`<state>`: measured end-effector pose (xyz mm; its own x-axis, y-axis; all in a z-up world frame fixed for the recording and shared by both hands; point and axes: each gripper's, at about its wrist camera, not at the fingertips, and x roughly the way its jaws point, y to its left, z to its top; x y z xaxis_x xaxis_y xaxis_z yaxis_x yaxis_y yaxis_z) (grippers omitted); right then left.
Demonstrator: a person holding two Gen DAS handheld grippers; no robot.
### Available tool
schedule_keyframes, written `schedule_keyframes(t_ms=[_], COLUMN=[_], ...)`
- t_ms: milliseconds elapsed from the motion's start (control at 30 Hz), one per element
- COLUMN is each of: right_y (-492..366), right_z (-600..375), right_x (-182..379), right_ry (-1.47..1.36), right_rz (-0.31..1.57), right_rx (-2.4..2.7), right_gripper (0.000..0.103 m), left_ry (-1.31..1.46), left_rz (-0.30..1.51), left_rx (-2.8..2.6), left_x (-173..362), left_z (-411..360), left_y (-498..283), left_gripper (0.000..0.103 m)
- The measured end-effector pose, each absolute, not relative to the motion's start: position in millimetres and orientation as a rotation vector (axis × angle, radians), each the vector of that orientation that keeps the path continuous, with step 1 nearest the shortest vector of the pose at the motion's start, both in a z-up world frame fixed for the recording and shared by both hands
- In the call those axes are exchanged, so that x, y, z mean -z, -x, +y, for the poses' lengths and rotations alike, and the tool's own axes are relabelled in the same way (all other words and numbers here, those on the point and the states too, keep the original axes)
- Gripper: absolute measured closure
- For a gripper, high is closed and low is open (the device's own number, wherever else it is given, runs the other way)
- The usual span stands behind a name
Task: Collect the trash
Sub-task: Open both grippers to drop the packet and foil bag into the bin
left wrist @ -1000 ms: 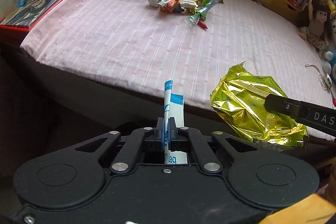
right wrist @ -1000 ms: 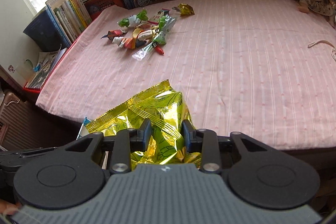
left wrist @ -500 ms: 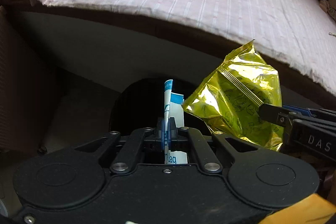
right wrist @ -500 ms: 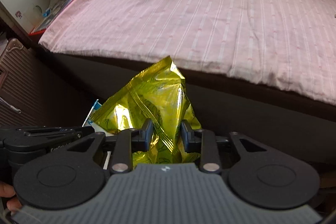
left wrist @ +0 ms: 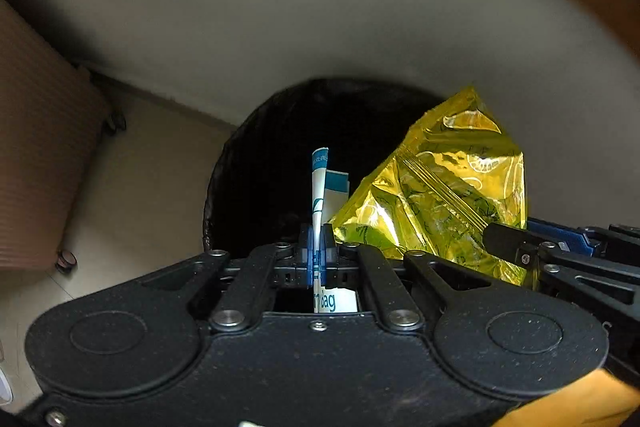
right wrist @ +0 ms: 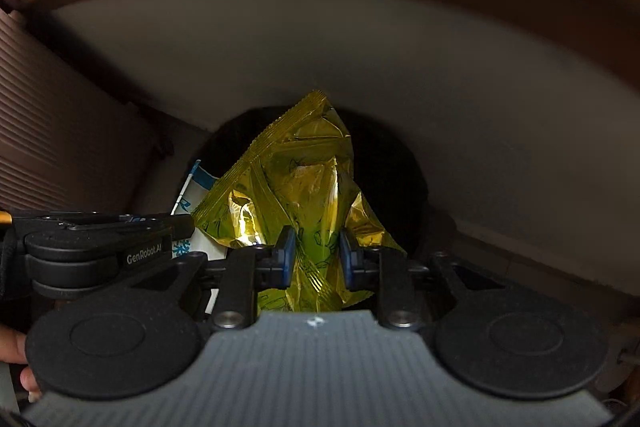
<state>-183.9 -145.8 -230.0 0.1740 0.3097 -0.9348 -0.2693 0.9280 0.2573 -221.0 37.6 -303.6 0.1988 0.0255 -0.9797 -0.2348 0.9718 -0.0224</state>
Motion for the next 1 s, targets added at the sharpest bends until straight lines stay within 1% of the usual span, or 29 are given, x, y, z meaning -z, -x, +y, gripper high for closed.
schedule_keyframes(t_ms=[167,233,267,300,333,367,400,533,667,767,867,967,1000], right_y=[178,176,176,176,175,175,175,180,180,178,178,175,175], right_z=[-136,-138,-138,-136,-134,-134,-134,-134,-140,-136,-140,-147,-149], right_x=[275,287,292,297,300,302,301,293,281,256,218,174,160], right_ry=[-0.029,-0.029,-0.028,-0.025,-0.022,-0.02,-0.017,-0.015,-0.02,-0.023,-0.029,-0.033,-0.034], right_rz=[1.381,1.4,1.408,1.416,1.42,1.419,1.416,1.403,1.387,1.357,1.314,1.265,1.247], right_rx=[-0.396,-0.39,-0.388,-0.382,-0.377,-0.375,-0.371,-0.366,-0.361,-0.362,-0.372,-0.387,-0.393], right_gripper=[0.076,0.075,0.071,0.066,0.064,0.053,0.049,0.046,0.045,0.044,0.044,0.043,0.042], left_ry=[0.211,0.221,0.224,0.223,0.222,0.22,0.216,0.201,0.211,0.213,0.204,0.18,0.168], left_rz=[1.378,1.385,1.388,1.391,1.393,1.389,1.382,1.355,1.331,1.292,1.23,1.154,1.123], left_rx=[-0.192,-0.19,-0.191,-0.194,-0.198,-0.203,-0.21,-0.211,-0.206,-0.199,-0.172,-0.144,-0.135], left_x=[340,350,352,355,357,357,356,354,326,293,246,196,178], left_z=[50,54,52,52,51,52,51,55,54,54,55,53,53], left_y=[215,215,214,215,216,216,218,222,223,220,221,218,217], left_gripper=[0.099,0.092,0.09,0.084,0.071,0.064,0.056,0.051,0.05,0.049,0.042,0.033,0.027])
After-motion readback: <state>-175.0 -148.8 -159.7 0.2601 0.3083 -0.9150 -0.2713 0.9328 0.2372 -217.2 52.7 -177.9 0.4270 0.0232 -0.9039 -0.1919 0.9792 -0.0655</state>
